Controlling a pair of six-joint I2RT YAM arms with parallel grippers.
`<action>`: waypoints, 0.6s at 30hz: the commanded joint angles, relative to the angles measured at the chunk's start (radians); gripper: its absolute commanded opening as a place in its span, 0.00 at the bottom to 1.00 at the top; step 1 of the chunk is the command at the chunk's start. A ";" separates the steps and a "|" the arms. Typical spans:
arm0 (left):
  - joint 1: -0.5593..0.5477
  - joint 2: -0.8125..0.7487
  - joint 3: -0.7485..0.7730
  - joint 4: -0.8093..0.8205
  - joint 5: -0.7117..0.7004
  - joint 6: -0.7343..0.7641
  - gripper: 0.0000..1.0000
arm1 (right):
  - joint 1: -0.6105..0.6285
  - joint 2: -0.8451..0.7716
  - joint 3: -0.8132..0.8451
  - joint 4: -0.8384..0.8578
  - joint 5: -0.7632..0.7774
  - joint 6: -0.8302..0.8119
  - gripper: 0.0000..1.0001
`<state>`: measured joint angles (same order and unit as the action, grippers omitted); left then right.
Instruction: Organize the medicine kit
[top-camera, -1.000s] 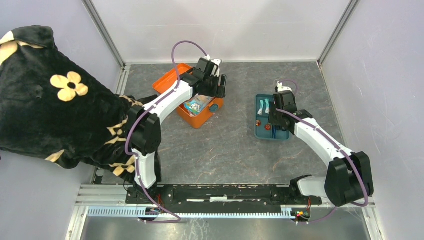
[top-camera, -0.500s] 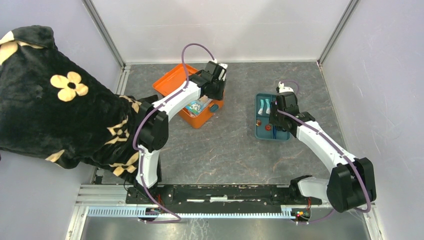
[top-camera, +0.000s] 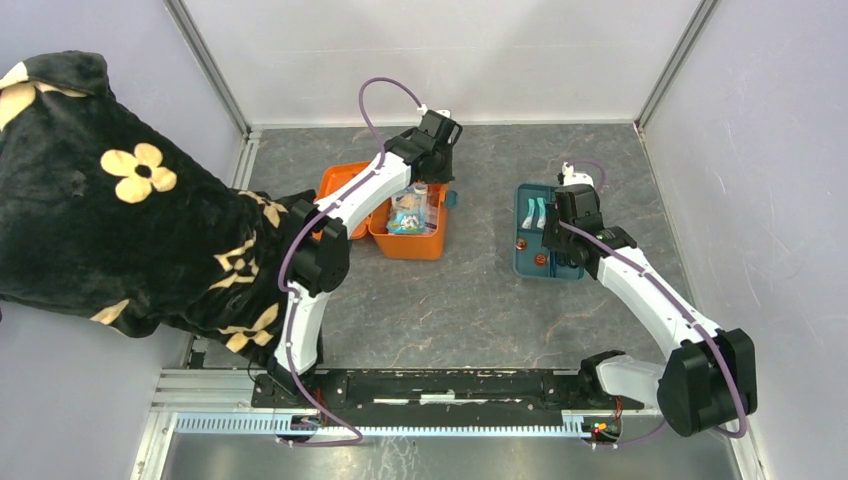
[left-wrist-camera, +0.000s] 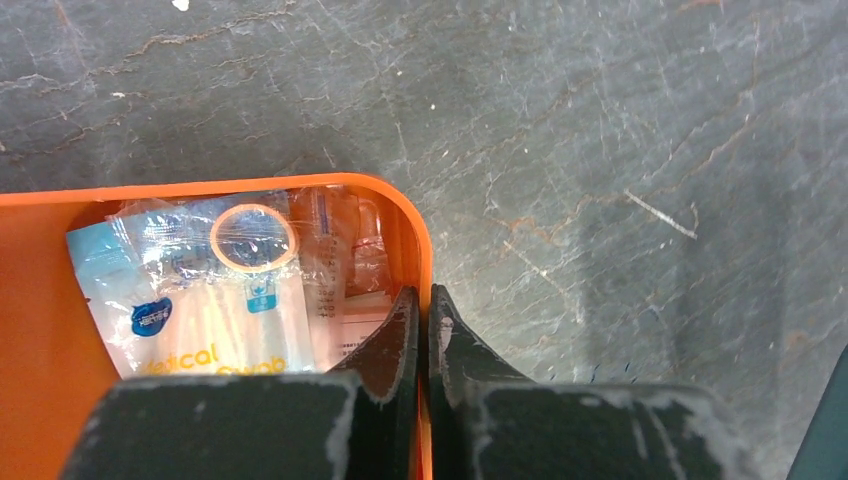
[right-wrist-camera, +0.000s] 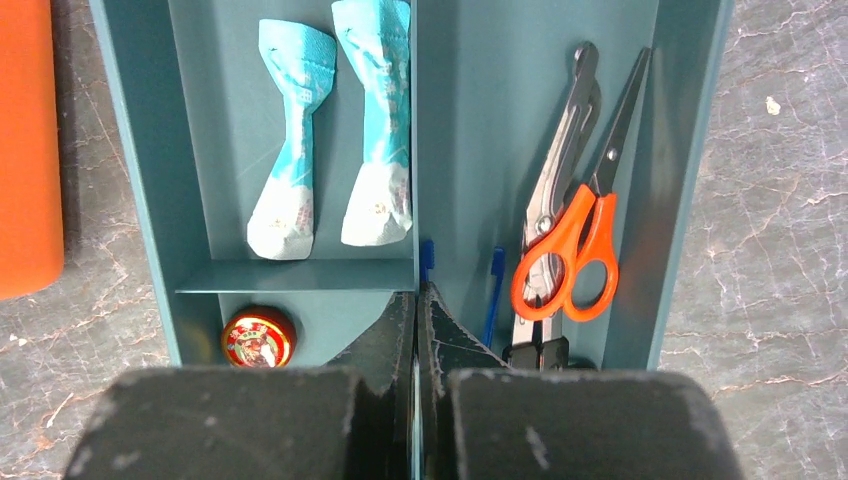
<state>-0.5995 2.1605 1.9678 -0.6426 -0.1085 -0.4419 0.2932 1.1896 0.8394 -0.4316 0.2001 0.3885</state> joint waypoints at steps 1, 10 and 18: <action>-0.015 0.046 0.073 -0.013 -0.062 -0.145 0.03 | -0.003 -0.031 0.043 -0.004 0.046 -0.008 0.00; -0.022 0.059 0.110 -0.006 -0.069 -0.155 0.51 | -0.003 -0.024 0.059 -0.018 0.038 -0.012 0.00; -0.022 -0.063 0.103 0.069 -0.033 -0.112 0.79 | -0.003 0.044 0.117 -0.072 0.013 -0.008 0.00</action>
<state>-0.6174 2.2196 2.0399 -0.6460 -0.1551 -0.5575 0.2932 1.2076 0.8818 -0.4862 0.2070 0.3809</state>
